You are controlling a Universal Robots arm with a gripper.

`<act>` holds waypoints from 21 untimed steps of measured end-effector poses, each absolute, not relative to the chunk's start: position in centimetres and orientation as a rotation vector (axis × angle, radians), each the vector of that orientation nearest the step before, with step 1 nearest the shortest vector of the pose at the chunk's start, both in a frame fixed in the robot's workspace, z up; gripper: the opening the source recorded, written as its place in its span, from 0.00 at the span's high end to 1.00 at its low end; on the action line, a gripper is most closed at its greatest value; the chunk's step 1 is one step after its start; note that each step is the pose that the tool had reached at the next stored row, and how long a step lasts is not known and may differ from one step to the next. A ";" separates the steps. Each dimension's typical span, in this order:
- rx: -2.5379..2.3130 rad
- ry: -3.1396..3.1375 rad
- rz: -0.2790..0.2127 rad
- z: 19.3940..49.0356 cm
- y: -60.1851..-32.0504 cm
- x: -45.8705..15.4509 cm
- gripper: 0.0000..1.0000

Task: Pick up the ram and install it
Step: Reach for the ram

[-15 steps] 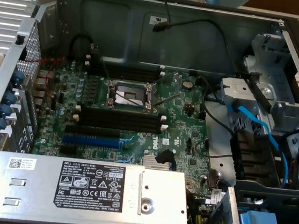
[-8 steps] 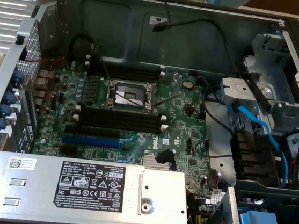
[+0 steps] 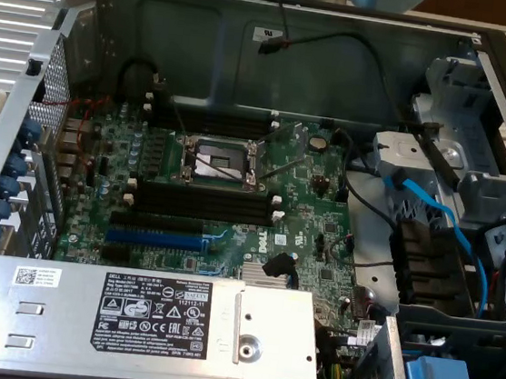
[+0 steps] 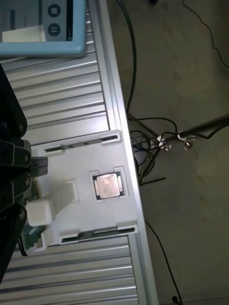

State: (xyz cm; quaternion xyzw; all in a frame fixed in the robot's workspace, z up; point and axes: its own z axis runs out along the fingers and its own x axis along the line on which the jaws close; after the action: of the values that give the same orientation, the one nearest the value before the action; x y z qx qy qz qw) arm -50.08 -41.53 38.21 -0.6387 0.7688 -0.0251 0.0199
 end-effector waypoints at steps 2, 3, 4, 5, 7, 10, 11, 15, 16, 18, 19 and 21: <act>-1.991 2.375 -0.075 38.2 -41.7 -50.1 0.89; -1.996 2.370 -0.074 38.1 -41.8 -50.1 0.89; -2.001 2.365 -0.073 38.1 -41.9 -50.1 0.89; -2.008 2.358 -0.071 38.1 -41.9 -50.1 0.89; -2.028 2.338 -0.068 38.0 -41.9 -50.1 0.89; -2.055 2.312 -0.065 37.8 -42.0 -50.1 0.89; -2.061 2.307 -0.064 37.8 -42.0 -50.1 0.89; -2.084 2.282 -0.059 37.7 -42.1 -49.7 0.89; -2.091 2.276 -0.059 37.7 -42.0 -49.5 0.89; -2.105 2.262 -0.058 37.5 -42.0 -49.3 0.89; -2.113 2.254 -0.058 37.3 -42.0 -49.2 0.89; -2.138 2.231 -0.057 37.0 -42.0 -49.2 0.89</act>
State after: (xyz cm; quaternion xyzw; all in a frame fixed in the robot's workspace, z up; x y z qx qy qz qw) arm -49.16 -42.04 36.96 -0.6916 0.7216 -0.0185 0.0258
